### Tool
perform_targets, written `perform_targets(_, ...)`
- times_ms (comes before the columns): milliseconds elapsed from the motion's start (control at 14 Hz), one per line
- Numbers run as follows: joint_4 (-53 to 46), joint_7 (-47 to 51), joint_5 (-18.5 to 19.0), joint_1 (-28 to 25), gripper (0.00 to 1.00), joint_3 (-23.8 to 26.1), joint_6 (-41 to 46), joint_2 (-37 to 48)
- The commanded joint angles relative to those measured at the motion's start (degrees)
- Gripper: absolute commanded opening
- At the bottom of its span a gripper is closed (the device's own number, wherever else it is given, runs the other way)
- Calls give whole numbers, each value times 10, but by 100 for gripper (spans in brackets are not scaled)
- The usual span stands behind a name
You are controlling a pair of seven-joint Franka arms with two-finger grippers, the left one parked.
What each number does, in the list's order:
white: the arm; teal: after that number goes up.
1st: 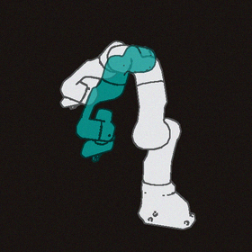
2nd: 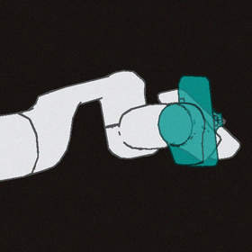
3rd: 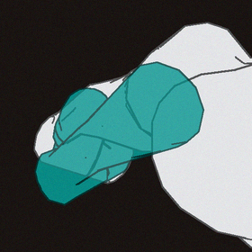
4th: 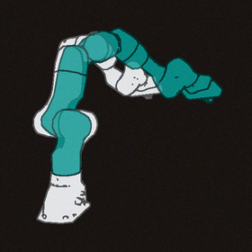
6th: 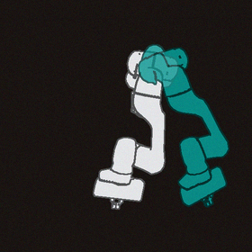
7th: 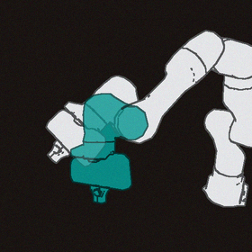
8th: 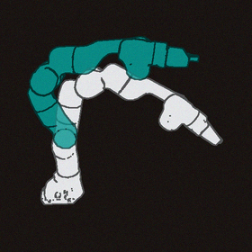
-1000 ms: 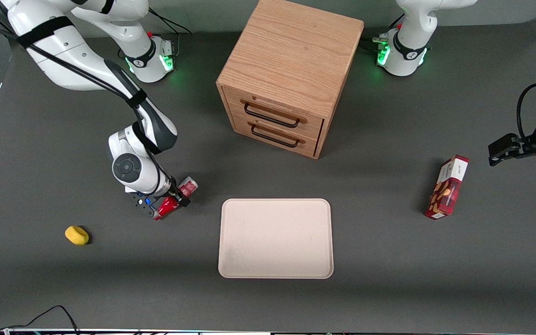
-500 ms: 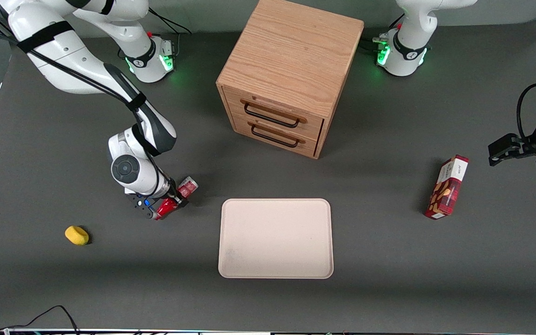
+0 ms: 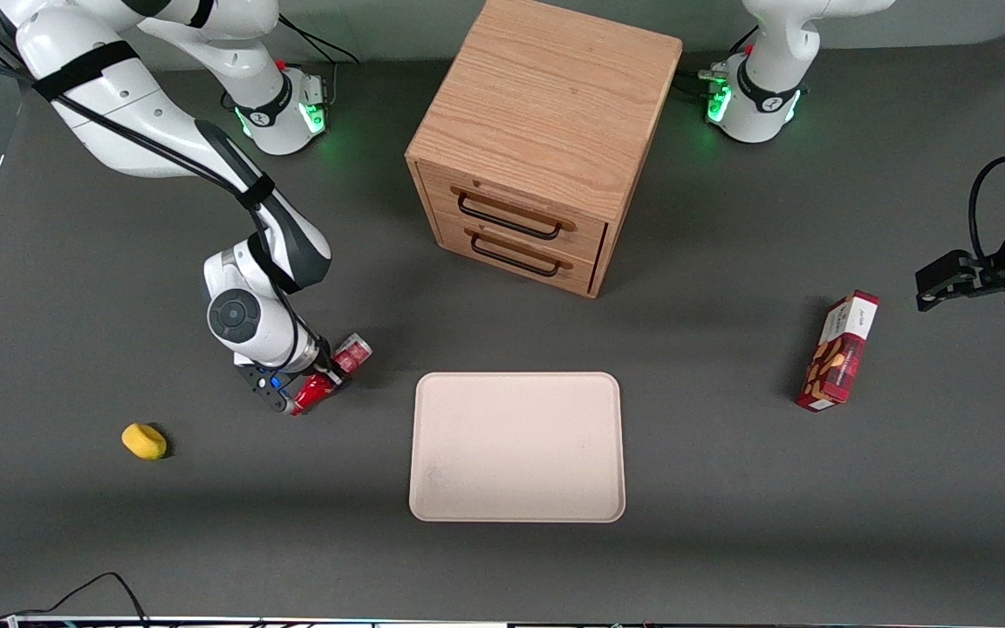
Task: Place coke bottle on tray
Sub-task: 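Lower the right gripper and close it around the red bottle, then lift the bottle upright and carry it toward the cream tray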
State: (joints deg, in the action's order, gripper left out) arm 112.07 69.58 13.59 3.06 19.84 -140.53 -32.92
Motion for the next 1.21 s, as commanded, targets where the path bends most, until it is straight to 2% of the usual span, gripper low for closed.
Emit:
perform_targets(0, -38, 10, 18, 1, 21, 9, 45, 22)
perform_targets(71, -63, 2, 30, -2, 21, 11, 75, 26)
perform_targets(214, -140, -38, 71, -2, 21, 47, 163, 22)
perform_targets(500, -311, -165, 55, 0, 22, 70, 289, -18)
perform_targets(643, -419, -236, 56, -10, 22, 84, 334, -77)
perform_targets(857, -563, -259, 57, -72, 22, 85, 338, -176)
perform_targets(929, -603, -296, 56, -85, 22, 85, 337, -208)
perform_targets(1143, -624, -392, 26, -80, 22, 88, 328, -260)
